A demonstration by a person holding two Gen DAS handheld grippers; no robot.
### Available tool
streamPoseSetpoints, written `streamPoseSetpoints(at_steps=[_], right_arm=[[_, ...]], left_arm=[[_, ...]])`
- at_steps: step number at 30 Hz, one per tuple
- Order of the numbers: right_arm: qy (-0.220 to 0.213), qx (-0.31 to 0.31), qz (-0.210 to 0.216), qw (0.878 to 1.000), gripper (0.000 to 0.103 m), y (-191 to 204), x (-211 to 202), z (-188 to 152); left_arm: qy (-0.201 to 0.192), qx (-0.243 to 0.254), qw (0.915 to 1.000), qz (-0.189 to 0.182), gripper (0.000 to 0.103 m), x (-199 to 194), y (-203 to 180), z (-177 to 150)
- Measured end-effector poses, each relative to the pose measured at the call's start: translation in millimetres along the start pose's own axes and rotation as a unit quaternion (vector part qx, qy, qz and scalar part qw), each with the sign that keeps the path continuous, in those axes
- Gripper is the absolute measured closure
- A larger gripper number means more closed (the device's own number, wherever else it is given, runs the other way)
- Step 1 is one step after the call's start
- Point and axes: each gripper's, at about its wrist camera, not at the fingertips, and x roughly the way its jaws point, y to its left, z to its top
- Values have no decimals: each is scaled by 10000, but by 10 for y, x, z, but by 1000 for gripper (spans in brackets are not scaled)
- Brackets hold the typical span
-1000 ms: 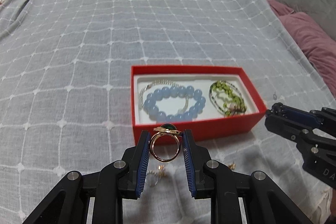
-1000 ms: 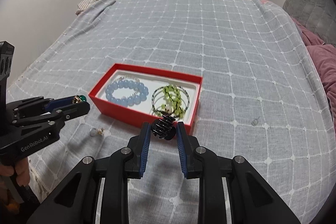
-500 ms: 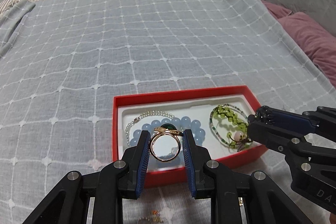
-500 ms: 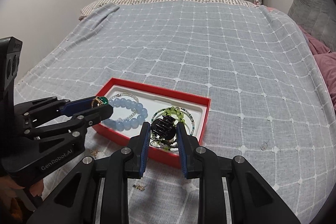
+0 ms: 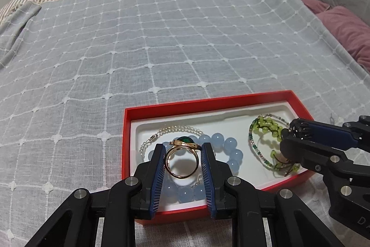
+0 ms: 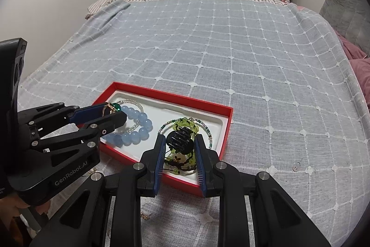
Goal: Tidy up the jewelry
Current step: 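Lower the ring and clip into the red box and open both tools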
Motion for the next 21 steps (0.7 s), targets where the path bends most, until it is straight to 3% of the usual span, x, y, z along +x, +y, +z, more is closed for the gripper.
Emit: streamPoseSetpoints(at_steps=[9,12,16,21], right_arm=[[-30,7,-2,10000,76,-18,-18,-5],[-42,0,14,10000,73,-16,-61,-4],[-107,3,2,9999,58,-23,-153,-5],[-131,38,-40,9999,52,-30,-307,-10]], left_arm=[[-59,51,10000,44,76,-25,-4,2],[-53,80,9999,32,69,-50,-13,5],[-80,122,9999,0,56,-131,-27,8],[-26,129,9998,-116,42,-243,-33,6]])
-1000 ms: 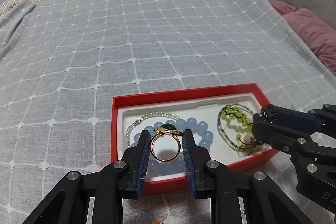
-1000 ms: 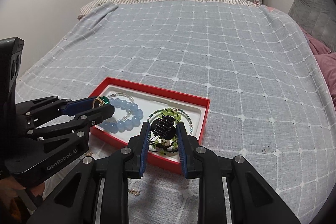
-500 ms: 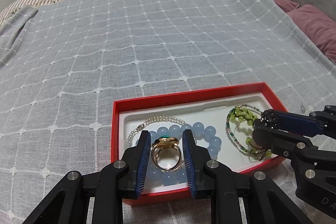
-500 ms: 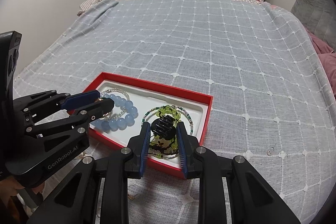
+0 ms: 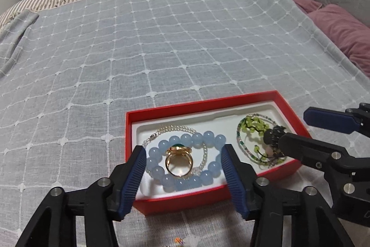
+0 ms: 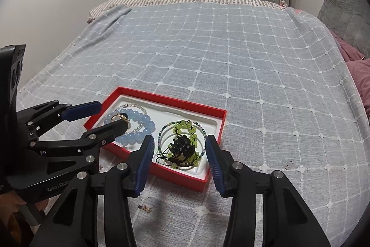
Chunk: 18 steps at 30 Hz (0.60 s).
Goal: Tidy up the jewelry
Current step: 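Lower the ring and clip into the red box and open both tools, then withdraw both tools from the box toward the rings on the cover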
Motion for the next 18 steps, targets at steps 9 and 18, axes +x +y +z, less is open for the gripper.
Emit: streamPoseSetpoints(at_steps=[9,18], right_arm=[[242,175,3,9996,45,-35,-200,-101],[579,210,-19,9981,41,13,-240,-263]], left_arm=[[263,-231,9993,-117,20,-227,72,-109],[687,-215,9974,-44,16,-285,90,-306]])
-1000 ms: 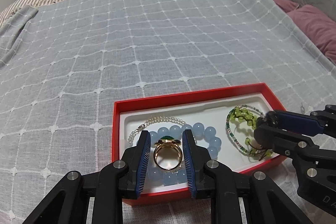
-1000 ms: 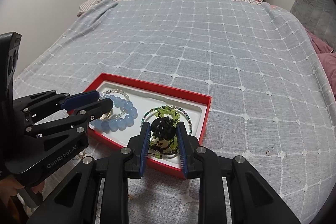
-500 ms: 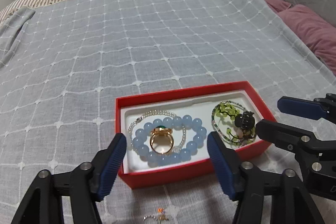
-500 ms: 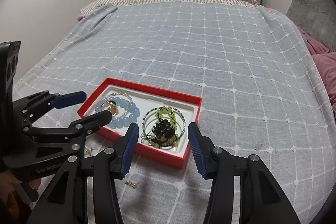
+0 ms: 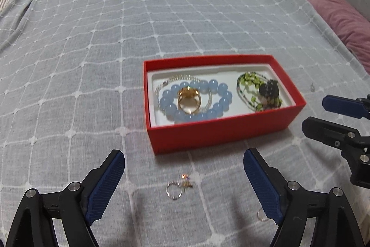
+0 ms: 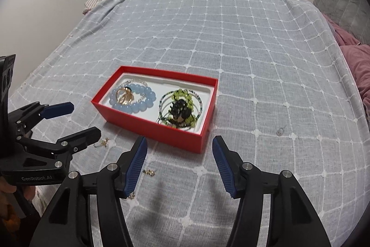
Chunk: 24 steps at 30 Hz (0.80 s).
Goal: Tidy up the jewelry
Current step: 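Withdraw both tools from the box toward the rings on the cover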
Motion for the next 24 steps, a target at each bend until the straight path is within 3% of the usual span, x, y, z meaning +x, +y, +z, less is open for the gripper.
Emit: streamPoseSetpoints(at_steps=[9,24], right_arm=[[610,76,-23,9981,40,27,150,-216],[1154,-150,-56,9932,40,116,278,-571]], left_arm=[[397,63,9992,56,13,50,7,-165],[907,156,9956,200,13,158,91,-457]])
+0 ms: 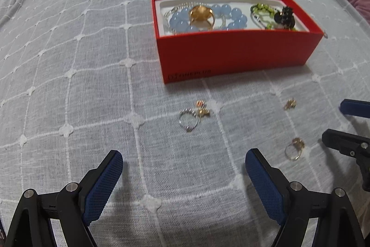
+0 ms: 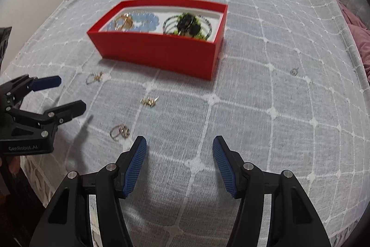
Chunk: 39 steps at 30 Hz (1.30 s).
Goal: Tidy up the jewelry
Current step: 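Withdraw both tools from the box toward the rings on the cover, then grasp the gold ring with the right tool while the left tool grasps the silver ring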
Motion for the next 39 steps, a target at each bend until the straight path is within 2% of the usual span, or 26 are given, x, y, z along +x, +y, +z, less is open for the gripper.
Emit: streamPoseSetpoints(at_steps=[8,23,35,39], right_arm=[[-60,-277,-31,9996,40,197,5,-67],[-161,-900,99,9958,42,624,125,8],[-289,-1102,178,9933,80,730,159,72],[-310,-1094,173,9934,81,699,124,90]], left_arm=[[103,70,9999,44,13,31,50,-146],[103,-19,9999,35,13,26,155,-175],[99,-15,9999,-1,13,36,143,-153],[52,-31,9999,-98,13,31,142,-132]])
